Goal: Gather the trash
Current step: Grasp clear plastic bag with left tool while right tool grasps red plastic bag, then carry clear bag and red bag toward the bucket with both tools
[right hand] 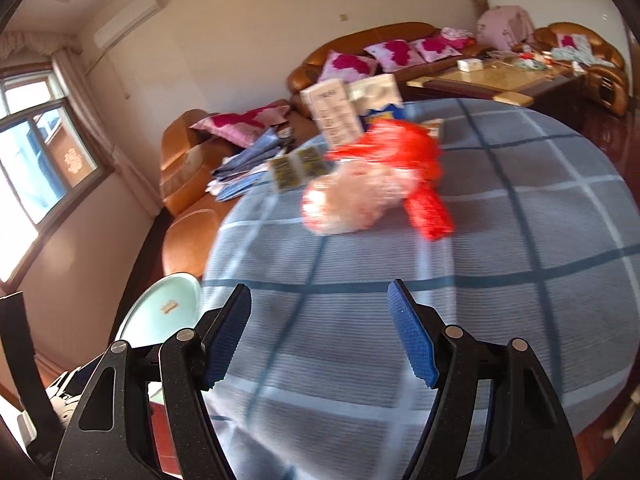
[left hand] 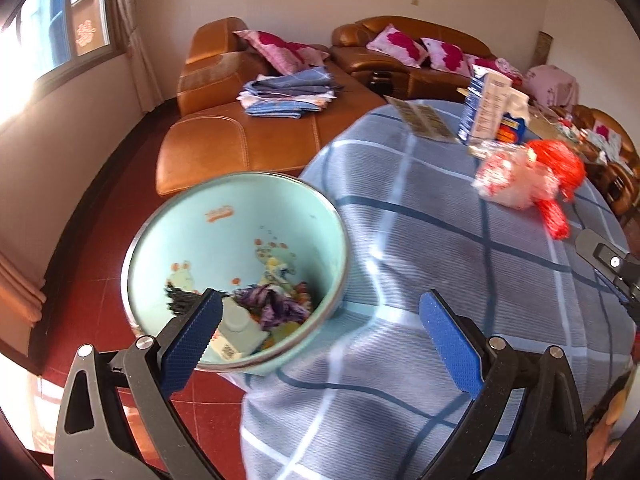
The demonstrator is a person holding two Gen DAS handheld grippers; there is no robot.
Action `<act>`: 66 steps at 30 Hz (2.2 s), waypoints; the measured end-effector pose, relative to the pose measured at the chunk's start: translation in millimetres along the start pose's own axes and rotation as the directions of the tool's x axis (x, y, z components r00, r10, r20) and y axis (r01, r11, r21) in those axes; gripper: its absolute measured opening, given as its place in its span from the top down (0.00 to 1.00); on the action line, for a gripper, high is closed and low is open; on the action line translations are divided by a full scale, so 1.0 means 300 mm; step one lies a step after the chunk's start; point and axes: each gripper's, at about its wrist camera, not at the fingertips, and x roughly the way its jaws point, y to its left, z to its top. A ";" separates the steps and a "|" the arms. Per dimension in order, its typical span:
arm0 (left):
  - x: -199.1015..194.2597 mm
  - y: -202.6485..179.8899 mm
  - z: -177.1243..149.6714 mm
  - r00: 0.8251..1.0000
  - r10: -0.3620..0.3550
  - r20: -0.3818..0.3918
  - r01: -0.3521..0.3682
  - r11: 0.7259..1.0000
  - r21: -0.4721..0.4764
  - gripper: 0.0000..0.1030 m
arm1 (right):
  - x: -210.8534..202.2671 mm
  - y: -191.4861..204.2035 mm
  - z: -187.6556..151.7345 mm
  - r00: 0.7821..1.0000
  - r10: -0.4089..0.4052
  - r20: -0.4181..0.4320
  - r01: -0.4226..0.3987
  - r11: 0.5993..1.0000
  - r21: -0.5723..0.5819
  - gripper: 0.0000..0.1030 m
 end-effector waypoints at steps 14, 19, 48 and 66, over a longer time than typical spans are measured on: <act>0.132 -0.201 0.037 0.995 -0.078 -0.060 0.083 0.991 0.101 0.06 | 0.063 -0.242 0.172 0.995 -0.097 0.010 0.096 0.995 0.037 0.32; 0.158 -0.232 0.080 0.995 -0.085 -0.053 0.090 0.989 0.117 0.06 | 0.173 -0.215 0.273 0.997 -0.082 -0.015 0.082 0.996 -0.022 0.31; 0.335 -0.573 0.391 0.975 -0.222 0.019 0.214 0.955 0.206 0.08 | 0.040 -0.553 0.295 0.982 -0.184 0.038 0.180 0.979 0.099 0.89; 0.197 -0.493 0.288 0.955 -0.297 0.022 0.288 0.940 0.181 0.59 | -0.063 -0.467 0.195 0.981 -0.169 0.100 0.161 0.983 0.084 0.89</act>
